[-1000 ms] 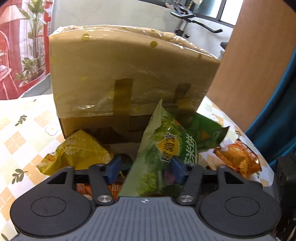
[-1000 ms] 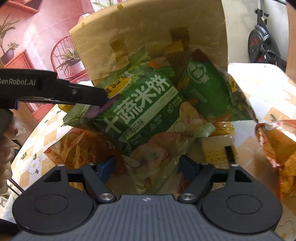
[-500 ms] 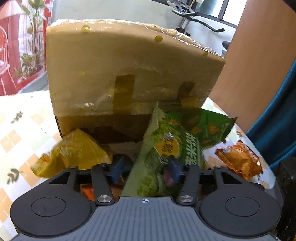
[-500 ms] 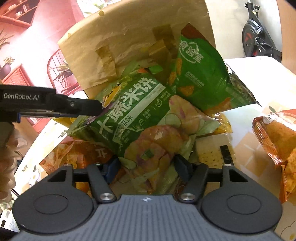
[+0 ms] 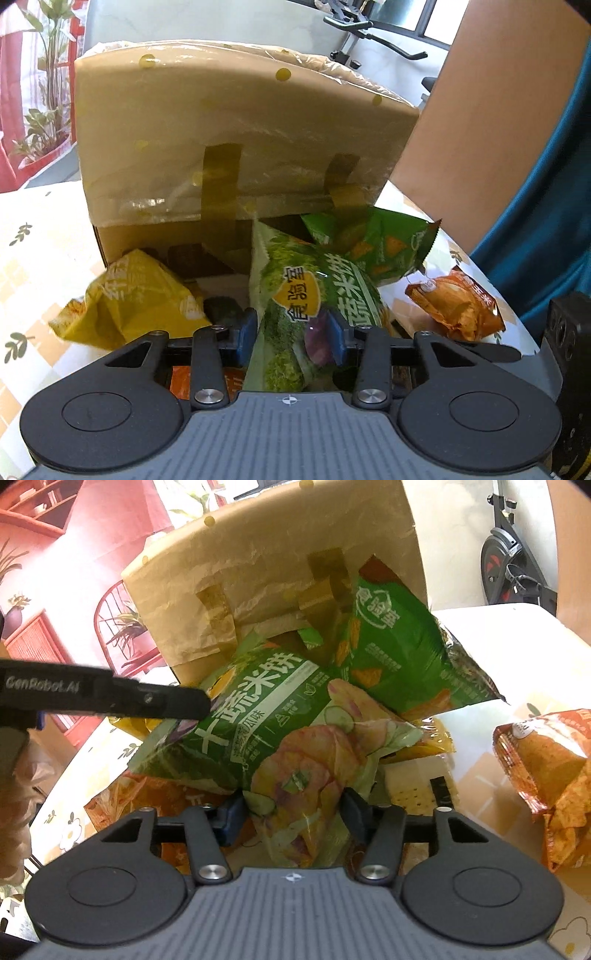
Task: Organize snacks
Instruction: 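Grasp the green rice-cracker bag with the left tool while the right tool grasps another green bag, then lift the green bags over the box and open both tools to drop them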
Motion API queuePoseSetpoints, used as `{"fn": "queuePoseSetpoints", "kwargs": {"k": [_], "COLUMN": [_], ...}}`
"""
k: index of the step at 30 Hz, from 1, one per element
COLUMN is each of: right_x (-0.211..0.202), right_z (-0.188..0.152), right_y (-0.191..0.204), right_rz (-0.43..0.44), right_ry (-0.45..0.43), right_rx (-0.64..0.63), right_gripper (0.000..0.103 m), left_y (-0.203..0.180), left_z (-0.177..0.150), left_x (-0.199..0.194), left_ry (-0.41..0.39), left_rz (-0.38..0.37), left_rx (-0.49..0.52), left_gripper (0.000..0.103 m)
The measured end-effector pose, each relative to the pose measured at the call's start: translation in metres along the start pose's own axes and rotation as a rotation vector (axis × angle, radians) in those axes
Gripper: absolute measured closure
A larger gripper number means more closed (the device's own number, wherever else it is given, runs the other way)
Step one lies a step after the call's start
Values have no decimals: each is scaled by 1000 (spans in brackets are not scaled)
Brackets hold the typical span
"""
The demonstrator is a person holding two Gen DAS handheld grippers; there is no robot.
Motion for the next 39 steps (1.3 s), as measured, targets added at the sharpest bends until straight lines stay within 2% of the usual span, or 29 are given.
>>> {"fn": "queuePoseSetpoints", "kwargs": {"k": [7, 16, 26, 34, 39], "right_x": [-8, -26, -58, -77, -94], "right_z": [-3, 0, 23, 34, 47], "right_y": [7, 25, 51, 68, 78], "right_rz": [-12, 2, 58, 57, 70], "right_ry": [-4, -46, -144, -202, -266], "right_rx": [-19, -71, -114, -164, -202], "right_gripper": [53, 55, 56, 57, 57], "left_y": [-7, -10, -7, -9, -14], "left_z": [-11, -14, 9, 17, 35], "left_x": [-10, -39, -78, -96, -114], "left_ry": [-6, -80, -193, -261, -334], "left_rz": [-12, -10, -11, -32, -29], "left_rx": [-17, -48, -67, -76, -33], "left_gripper": [60, 60, 60, 60, 60]}}
Point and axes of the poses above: each gripper's, at about its wrist camera, not at the fingertips, and x roughly the way its jaws point, y to its left, z to its top, the point moved 4 cm from there along x, roughly the way its jaws point, and after that the axes turned 7 degrees about x, right-handed, at the moved point
